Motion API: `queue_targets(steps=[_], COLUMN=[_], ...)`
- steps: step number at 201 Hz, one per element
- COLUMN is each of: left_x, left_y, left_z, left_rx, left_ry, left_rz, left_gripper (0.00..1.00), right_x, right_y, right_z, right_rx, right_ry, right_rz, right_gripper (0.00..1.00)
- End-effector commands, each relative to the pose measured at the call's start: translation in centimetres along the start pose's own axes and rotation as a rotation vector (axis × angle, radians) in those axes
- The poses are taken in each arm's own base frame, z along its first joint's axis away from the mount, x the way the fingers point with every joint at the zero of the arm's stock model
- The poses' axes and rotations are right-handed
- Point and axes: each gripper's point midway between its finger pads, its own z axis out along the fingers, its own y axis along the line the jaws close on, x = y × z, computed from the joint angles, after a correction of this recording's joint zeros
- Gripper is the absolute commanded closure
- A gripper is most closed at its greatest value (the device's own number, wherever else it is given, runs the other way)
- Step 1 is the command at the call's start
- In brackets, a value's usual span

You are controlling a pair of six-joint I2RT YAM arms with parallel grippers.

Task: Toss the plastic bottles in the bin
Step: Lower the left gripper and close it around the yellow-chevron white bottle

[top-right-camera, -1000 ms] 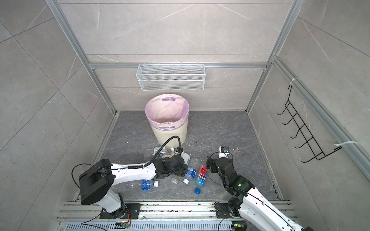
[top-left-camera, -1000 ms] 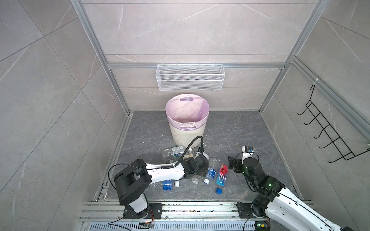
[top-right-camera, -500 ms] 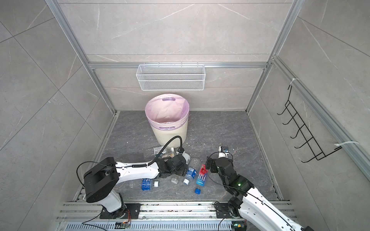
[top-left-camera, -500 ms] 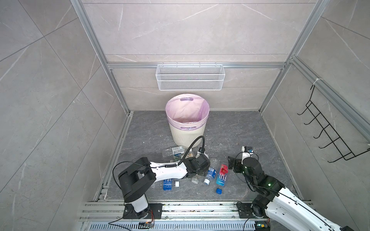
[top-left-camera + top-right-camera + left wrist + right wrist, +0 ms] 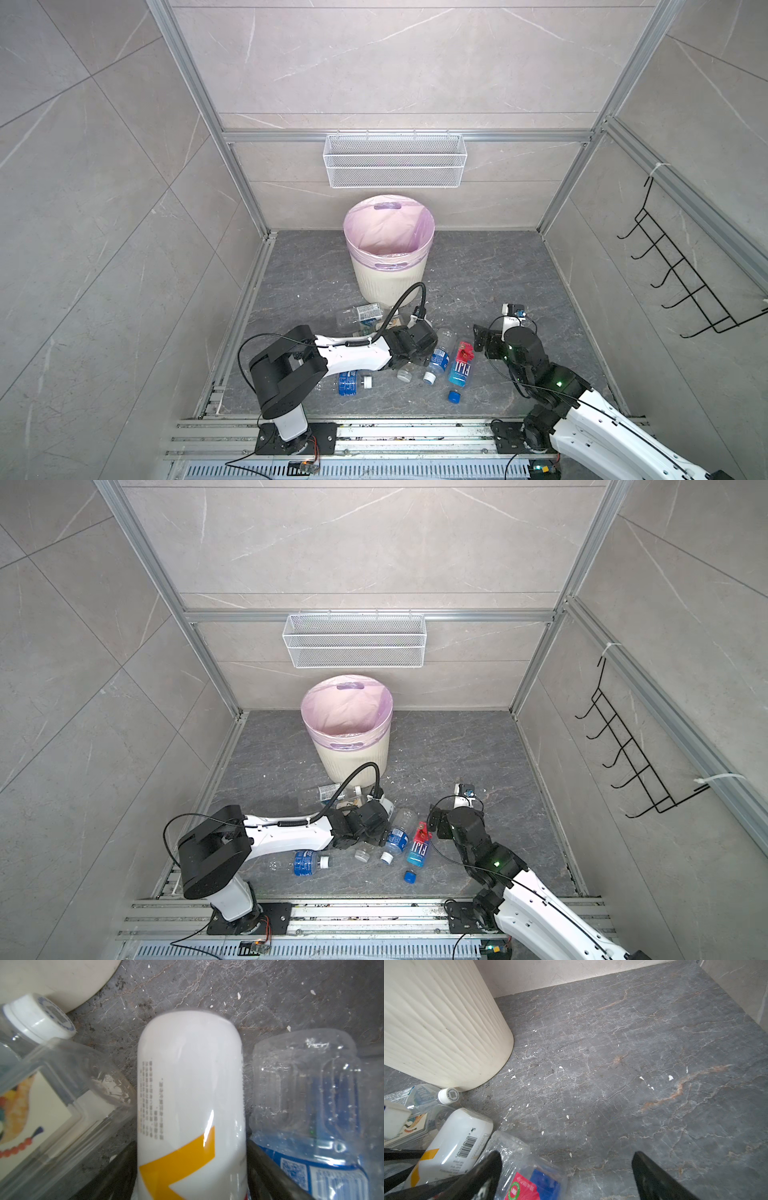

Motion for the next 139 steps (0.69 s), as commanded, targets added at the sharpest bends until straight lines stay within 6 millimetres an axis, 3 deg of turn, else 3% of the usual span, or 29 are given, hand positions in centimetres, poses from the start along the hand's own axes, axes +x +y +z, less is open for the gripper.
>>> queue_targets(steps=[1, 68, 139], left_x=[-0.9, -1.6, -3.9], left_y=[-0.4, -0.9, -1.1], left_z=[-0.3, -1.4, -5.4], left_rx=[0.005, 0.047, 0.131], left_ry=[-0.022, -0.056, -0.191], left_rz=[-0.010, -0.006, 0.030], left_gripper=[0.24, 0.34, 0.38], right_x=[-0.2, -0.2, -0.1], right_y=[-0.1, -0.1, -0.1], right_z=[-0.1, -0.1, -0.2], right_rx=[0.003, 0.004, 0.002], right_ry=[0.002, 0.002, 0.002], right_rz=[0.020, 0.021, 0.020], right_gripper=[0.00, 0.00, 0.00])
